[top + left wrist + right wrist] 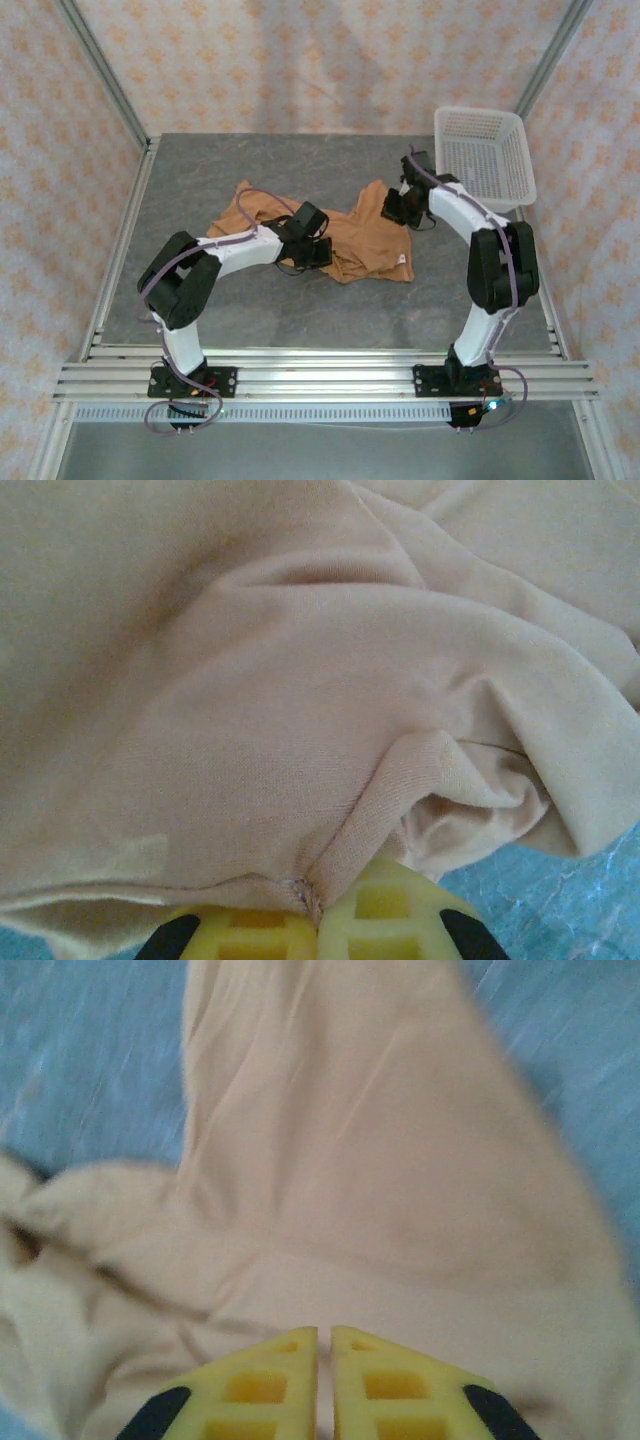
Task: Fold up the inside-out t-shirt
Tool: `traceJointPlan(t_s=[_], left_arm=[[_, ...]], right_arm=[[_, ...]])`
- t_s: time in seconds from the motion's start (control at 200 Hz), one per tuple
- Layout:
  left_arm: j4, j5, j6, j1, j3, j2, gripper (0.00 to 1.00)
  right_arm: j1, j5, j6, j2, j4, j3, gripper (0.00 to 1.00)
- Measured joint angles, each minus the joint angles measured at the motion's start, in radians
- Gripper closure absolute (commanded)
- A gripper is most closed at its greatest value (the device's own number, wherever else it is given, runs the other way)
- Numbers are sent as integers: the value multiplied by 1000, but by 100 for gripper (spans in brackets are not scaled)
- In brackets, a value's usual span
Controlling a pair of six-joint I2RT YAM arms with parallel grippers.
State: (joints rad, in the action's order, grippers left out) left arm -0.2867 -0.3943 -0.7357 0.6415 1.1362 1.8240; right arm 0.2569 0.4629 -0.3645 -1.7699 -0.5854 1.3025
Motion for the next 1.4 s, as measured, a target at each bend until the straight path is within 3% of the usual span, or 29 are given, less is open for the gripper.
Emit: traceJointPlan(t_s=[0.26, 0.575, 0.65, 0.726, 0.771, 0.986, 1.171, 1.331, 1.356, 1.401], left_arm=[[0, -3, 4, 0, 84, 4, 100], [-6, -3, 3, -1, 86, -2, 100], [-8, -4, 3, -1, 86, -10, 100], [-8, -13, 3, -3, 86, -24, 100], [-8, -20, 3, -6, 85, -34, 100], [-15, -52, 18, -72, 78, -96, 100], [-3, -124, 58, -145, 79, -98, 100], [19, -154, 88, -142, 106, -79, 100], [20, -154, 91, -142, 108, -73, 94], [21, -154, 106, -143, 109, -62, 72]], right_arm=[[162, 69, -32, 197, 85, -229, 59], [225, 53, -142, 146, 198, -342, 53], [226, 30, -161, 103, 230, -337, 62], [226, 7, -181, 51, 253, -322, 89], [225, -4, -189, 24, 257, -306, 100], [195, -37, -146, 78, 167, -222, 100], [39, 27, -79, 246, 106, -177, 100], [-6, 66, -49, 208, 74, -122, 100], [-9, 69, -46, 192, 70, -113, 100], [-11, 78, -43, 153, 69, -95, 100]])
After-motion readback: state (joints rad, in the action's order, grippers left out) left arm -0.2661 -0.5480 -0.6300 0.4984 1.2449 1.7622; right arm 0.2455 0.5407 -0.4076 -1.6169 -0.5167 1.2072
